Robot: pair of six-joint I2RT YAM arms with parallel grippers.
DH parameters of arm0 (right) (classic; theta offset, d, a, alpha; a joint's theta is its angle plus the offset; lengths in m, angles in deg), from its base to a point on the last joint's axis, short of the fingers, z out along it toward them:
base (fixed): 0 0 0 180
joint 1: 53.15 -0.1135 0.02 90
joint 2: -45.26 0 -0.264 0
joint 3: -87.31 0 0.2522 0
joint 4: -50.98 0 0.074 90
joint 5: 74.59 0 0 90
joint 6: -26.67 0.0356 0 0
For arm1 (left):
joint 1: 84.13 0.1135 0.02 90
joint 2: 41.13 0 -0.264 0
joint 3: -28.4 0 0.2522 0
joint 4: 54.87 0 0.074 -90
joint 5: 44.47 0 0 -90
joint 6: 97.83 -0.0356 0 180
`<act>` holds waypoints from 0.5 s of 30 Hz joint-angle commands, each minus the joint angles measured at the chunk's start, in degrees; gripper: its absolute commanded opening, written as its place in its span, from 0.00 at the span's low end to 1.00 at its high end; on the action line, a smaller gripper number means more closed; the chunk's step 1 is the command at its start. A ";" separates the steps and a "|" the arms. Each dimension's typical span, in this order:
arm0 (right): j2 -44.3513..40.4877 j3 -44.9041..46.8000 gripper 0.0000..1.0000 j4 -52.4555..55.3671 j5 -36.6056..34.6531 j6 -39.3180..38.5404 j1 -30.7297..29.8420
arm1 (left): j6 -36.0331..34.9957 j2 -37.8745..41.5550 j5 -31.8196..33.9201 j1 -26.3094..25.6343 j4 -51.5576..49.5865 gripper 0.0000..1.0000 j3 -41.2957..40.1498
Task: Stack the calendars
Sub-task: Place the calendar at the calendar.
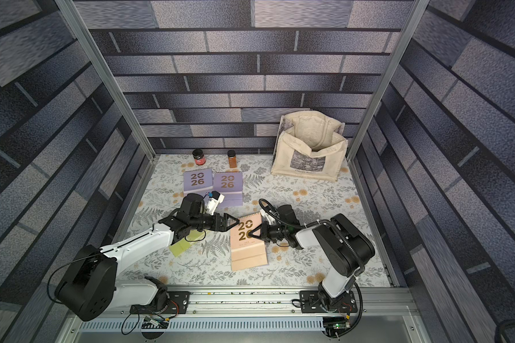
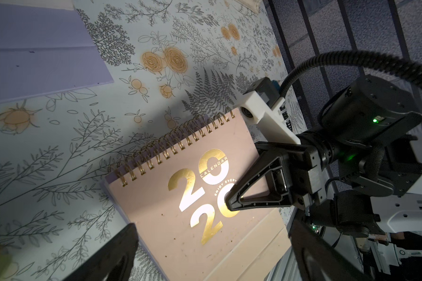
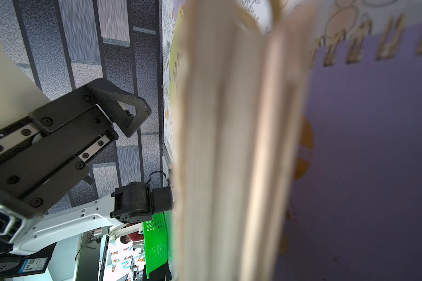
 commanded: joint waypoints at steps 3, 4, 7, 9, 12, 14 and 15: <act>1.45 1.13 0.00 0.15 -3.05 -0.62 -0.50 | 1.57 -2.37 -2.88 -0.99 3.57 1.00 -0.45; 1.53 1.21 0.00 0.15 -3.08 -0.51 -0.51 | 1.73 -2.87 -3.12 -1.16 4.16 1.00 -0.53; 1.58 1.44 0.00 0.05 -3.47 -0.55 -0.44 | 2.28 -4.68 -3.78 -1.64 5.62 1.00 -0.37; 1.72 1.57 0.00 -0.09 -3.69 -0.37 -0.51 | 2.46 -5.93 -4.00 -2.25 6.23 1.00 -0.10; 2.10 1.74 0.00 -0.20 -3.84 -0.46 -0.49 | 2.57 -7.69 -4.21 -2.91 7.25 0.99 0.21; 2.19 1.85 0.00 -0.33 -3.90 -0.43 -0.55 | 2.72 -8.82 -4.26 -3.27 7.63 0.99 0.33; 2.15 1.84 0.00 -0.29 -3.96 -0.44 -0.49 | 2.74 -9.36 -4.29 -3.43 7.74 0.99 0.49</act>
